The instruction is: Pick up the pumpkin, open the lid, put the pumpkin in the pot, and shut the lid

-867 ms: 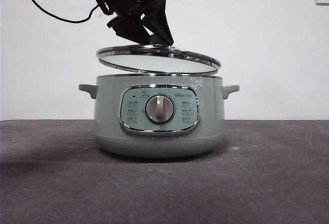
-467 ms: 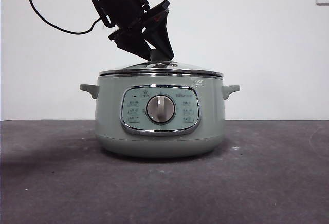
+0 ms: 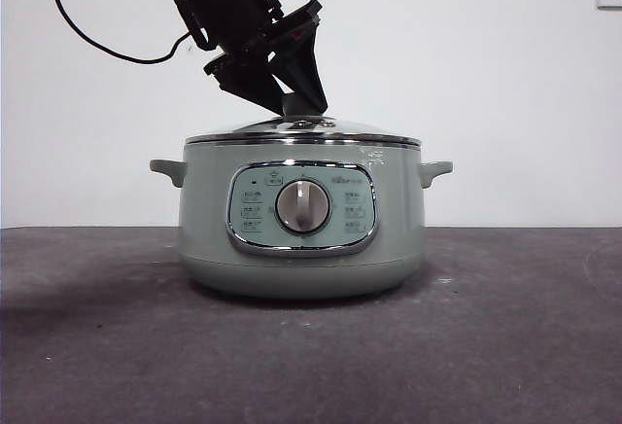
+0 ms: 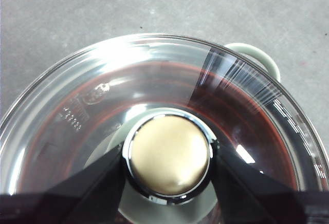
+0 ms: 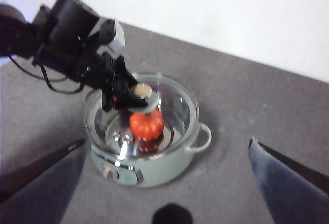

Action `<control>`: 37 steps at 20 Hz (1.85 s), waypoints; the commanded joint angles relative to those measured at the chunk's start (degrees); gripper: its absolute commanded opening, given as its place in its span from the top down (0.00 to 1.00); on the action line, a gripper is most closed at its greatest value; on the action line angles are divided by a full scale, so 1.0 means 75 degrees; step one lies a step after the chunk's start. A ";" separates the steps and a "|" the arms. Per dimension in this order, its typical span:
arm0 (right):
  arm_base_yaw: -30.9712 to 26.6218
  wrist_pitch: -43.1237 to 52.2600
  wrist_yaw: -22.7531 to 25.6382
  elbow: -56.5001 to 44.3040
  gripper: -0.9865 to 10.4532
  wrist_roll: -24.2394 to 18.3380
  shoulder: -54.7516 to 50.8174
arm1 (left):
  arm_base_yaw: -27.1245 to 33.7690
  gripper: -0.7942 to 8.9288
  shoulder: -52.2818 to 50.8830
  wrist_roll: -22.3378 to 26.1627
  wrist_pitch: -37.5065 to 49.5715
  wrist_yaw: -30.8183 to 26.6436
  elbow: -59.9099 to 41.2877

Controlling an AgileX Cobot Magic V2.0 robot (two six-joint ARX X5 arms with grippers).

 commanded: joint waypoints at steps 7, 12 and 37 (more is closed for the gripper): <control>0.0012 -0.0667 -0.0839 0.0003 0.37 0.0195 -0.0003 | 0.0000 0.38 -0.0157 0.0012 -0.0277 -0.0085 0.0026; 0.0012 -0.1110 -0.1020 0.0003 0.37 0.0242 0.0012 | 0.0000 0.38 -0.0641 0.0009 -0.0606 -0.0082 0.0026; 0.0003 -0.2189 -0.3165 0.0003 0.91 -0.0227 0.0723 | -0.0015 0.92 -0.4730 -0.0423 -0.4759 0.1332 0.0026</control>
